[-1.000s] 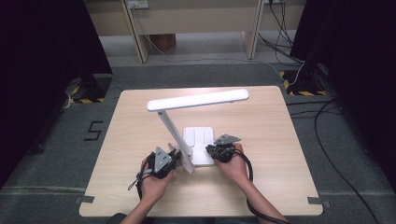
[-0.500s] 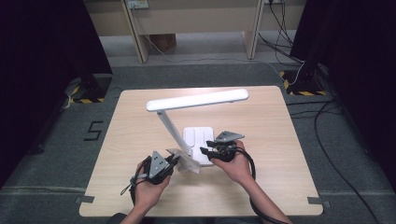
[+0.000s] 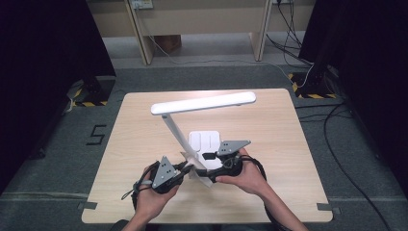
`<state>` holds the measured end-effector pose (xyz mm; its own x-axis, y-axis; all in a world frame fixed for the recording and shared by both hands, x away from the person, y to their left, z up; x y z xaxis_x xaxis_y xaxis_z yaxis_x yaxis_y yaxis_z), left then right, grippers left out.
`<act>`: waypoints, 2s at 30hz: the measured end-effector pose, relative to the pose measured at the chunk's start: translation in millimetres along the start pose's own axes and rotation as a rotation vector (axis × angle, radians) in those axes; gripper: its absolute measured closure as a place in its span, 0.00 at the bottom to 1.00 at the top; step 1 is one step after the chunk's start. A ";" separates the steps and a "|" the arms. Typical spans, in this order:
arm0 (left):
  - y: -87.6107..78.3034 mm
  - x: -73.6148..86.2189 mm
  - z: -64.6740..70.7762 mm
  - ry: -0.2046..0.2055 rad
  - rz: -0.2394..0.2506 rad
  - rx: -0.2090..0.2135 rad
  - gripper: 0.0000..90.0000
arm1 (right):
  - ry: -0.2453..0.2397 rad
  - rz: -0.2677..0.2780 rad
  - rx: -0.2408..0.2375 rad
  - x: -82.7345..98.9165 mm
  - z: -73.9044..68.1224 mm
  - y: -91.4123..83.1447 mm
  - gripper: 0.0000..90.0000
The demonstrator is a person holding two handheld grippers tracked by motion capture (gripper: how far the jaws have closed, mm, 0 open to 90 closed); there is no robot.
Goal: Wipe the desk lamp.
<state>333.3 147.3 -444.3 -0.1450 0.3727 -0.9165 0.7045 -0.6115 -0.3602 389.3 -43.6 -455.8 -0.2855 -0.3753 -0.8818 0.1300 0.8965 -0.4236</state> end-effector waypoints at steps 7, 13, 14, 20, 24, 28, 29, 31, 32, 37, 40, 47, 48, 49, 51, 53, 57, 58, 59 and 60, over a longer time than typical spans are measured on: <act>0.8 -9.0 3.4 0.015 0.029 0.043 0.89 | -0.019 -0.019 -0.025 3.0 1.4 -0.6 0.34; -1.0 -12.6 2.0 0.033 0.037 0.041 0.89 | -0.057 -0.017 -0.045 0.8 0.9 -4.3 0.43; -1.1 -12.4 1.2 0.030 0.039 0.039 0.89 | -0.051 -0.009 -0.045 -0.1 0.2 -6.5 0.44; -0.6 -12.5 -1.0 0.032 0.047 0.033 0.89 | -0.031 0.022 -0.068 -1.6 0.9 -15.0 0.61; -0.7 -13.5 -1.9 0.036 0.050 0.030 0.89 | -0.039 0.038 -0.062 -2.2 1.9 -18.0 0.76; -0.1 -14.6 -1.3 0.042 0.048 0.030 0.89 | -0.051 0.029 -0.036 -3.0 1.5 -19.2 0.75; 0.0 -14.9 -1.3 0.044 0.048 0.030 0.89 | -0.051 0.025 -0.025 -3.4 1.0 -19.6 0.71; 0.4 -15.4 -0.9 0.040 0.053 0.030 0.89 | -0.053 0.025 -0.010 -4.5 1.1 -20.2 0.57; 0.4 -15.7 -0.8 0.043 0.052 0.031 0.89 | -0.040 0.027 -0.008 -4.9 0.9 -20.5 0.51; 2.4 -15.0 0.8 0.064 0.043 0.026 0.89 | -0.031 0.051 -0.021 -8.4 0.5 -23.3 0.43; 3.3 -14.4 1.1 0.061 0.042 0.027 0.89 | -0.021 0.085 -0.040 -12.7 -0.7 -25.4 0.43; 2.3 -16.3 1.6 0.070 0.051 0.028 0.89 | -0.006 0.038 -0.039 -5.3 6.7 -22.9 0.60; 2.5 -16.3 1.6 0.067 0.052 0.030 0.89 | -0.002 0.035 -0.048 -4.9 5.9 -22.6 0.62; 2.8 -16.5 1.7 0.065 0.055 0.031 0.89 | -0.004 0.031 -0.051 -4.6 5.3 -22.3 0.65; 2.9 -17.3 2.0 0.065 0.060 0.031 0.89 | -0.002 0.030 -0.059 -4.6 4.4 -22.1 0.70; 2.7 -18.1 2.2 0.067 0.064 0.030 0.89 | 0.001 0.031 -0.065 -4.7 3.9 -22.7 0.74; 2.5 -19.1 2.5 0.065 0.070 0.029 0.89 | 0.005 0.037 -0.069 -5.7 2.8 -24.2 0.82; 2.6 -19.3 2.5 0.066 0.071 0.028 0.89 | 0.009 0.037 -0.072 -5.8 2.1 -24.6 0.85; 2.6 -19.6 2.6 0.065 0.072 0.028 0.89 | 0.007 0.039 -0.072 -5.9 1.8 -24.8 0.87; 2.6 -19.8 2.7 0.065 0.072 0.028 0.89 | 0.007 0.042 -0.071 -6.1 1.4 -24.9 0.88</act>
<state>336.1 136.5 -427.6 -0.0482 0.3709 -0.9274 0.6917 -0.6575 -0.2989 389.1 -64.0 -440.2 -0.2880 -0.3353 -0.8970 0.0744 0.9260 -0.3701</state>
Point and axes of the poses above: each handheld gripper's, and its own axes: y roughly forward along the jaws, x roughly out of its underside, z roughly to its right, the point moved 3 cm from there along y, roughly forward along the jaws, and after that the axes turned 4 degrees about -x, right-handed, at the moved point
